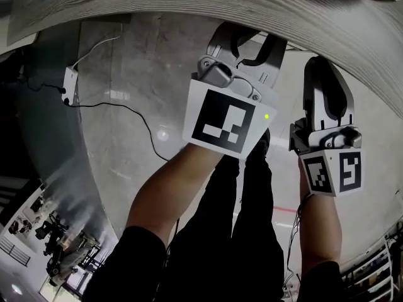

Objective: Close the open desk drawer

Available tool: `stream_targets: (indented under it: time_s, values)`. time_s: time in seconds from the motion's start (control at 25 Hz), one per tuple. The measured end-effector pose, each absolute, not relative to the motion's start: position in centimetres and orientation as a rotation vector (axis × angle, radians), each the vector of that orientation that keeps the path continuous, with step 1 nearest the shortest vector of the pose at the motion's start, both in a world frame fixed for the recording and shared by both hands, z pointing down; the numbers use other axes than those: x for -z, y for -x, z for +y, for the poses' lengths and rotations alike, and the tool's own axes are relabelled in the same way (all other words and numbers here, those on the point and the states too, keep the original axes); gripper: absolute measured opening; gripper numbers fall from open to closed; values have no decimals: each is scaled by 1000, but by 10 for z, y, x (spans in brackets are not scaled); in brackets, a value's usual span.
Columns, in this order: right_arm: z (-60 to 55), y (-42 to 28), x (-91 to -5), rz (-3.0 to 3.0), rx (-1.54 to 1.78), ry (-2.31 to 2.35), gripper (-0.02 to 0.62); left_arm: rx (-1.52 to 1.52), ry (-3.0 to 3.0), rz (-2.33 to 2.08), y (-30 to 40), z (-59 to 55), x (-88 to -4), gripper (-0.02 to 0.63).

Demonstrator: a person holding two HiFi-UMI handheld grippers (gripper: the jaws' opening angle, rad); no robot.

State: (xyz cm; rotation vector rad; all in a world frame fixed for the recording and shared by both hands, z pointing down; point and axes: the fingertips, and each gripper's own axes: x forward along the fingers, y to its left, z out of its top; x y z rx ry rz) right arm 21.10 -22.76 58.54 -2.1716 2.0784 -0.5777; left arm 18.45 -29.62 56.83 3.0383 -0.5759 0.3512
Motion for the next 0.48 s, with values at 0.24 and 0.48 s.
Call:
stream_targets:
  time_s: [0.24, 0.48]
  values:
    - [-217, -196, -575, 2058, 574, 2166, 40, -348, -3050, -592, -180, -299, -567, 6]
    - [-200, -196, -567, 2015, 558, 2176, 40, -369, -3046, -616, -181, -299, -565, 6]
